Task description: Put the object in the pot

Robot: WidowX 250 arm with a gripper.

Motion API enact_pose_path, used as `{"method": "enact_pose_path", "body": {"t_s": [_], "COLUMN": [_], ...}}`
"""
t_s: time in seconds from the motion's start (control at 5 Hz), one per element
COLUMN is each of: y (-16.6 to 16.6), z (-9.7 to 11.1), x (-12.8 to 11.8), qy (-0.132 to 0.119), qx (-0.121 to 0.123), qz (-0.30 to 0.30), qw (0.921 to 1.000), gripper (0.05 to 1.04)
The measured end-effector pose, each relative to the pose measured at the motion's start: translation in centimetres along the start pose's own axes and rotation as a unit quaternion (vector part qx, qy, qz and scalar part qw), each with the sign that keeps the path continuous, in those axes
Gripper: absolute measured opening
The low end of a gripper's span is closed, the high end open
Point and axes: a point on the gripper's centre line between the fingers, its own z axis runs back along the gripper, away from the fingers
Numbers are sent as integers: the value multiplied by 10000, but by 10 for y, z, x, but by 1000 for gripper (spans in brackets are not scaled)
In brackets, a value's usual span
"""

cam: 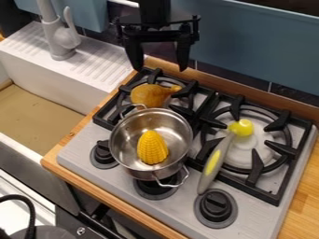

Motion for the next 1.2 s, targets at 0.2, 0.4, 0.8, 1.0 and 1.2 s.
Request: {"method": "enact_pose_path", "body": {"t_s": [0.2, 0.4, 0.8, 1.0, 1.2], "y": [1, -21, -78, -96, -96], "z": [-8, -15, -8, -8, -26], "x": [-3, -8, -4, -13, -34], "qy": [148, 224, 5, -56, -107], "qx": [42, 29, -274, -288, -123], "qz": [3, -303, -1624, -2135, -2317], "qw": [9999, 9993, 9864, 9765, 9727], "gripper": [999, 999, 999, 999, 999]}}
